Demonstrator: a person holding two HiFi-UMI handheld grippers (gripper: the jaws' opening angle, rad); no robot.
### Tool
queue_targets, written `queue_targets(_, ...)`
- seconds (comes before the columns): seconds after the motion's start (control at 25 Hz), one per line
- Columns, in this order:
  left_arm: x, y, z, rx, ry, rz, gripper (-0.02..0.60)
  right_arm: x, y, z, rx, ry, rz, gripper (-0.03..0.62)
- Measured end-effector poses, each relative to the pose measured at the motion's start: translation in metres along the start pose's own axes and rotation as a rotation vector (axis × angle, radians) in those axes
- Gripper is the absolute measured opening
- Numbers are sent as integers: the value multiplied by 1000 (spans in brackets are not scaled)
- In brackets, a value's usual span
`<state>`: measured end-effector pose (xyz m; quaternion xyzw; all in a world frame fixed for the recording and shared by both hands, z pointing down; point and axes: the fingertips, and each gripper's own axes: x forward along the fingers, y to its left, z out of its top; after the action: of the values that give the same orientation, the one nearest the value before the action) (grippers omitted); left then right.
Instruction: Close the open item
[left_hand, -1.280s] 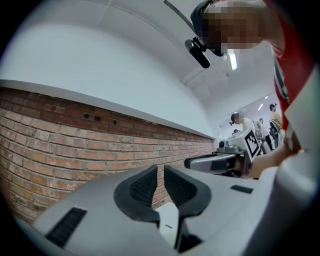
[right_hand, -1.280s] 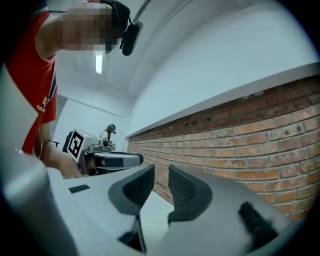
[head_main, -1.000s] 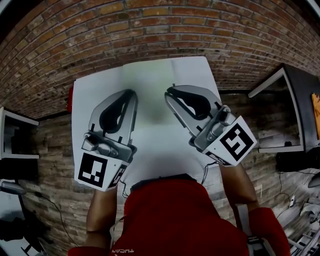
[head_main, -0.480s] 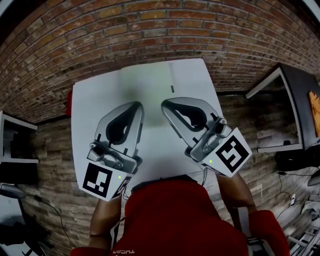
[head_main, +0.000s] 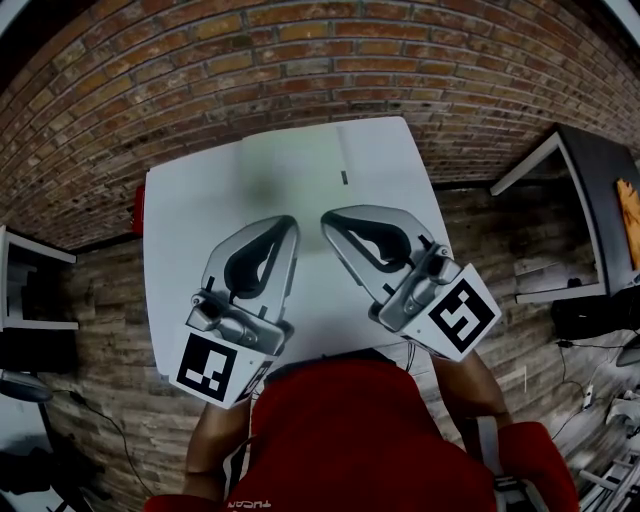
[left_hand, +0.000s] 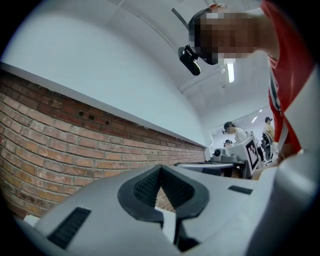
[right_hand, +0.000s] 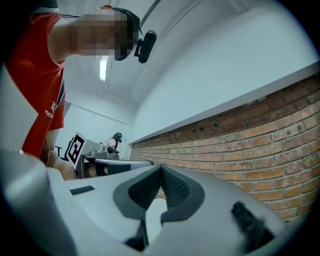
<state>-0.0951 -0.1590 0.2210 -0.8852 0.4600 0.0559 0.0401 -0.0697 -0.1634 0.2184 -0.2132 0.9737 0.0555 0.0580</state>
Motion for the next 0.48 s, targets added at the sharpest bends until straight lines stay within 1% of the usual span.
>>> queue_targets(0.32, -7, -2, -4, -6, 9, -3, 12, -2, 9, -3, -1, 8, 0, 31)
queue_targets(0.48, -9, -5, -6, 3, 13, -8, 12, -4, 12, -4, 1, 9, -5, 31)
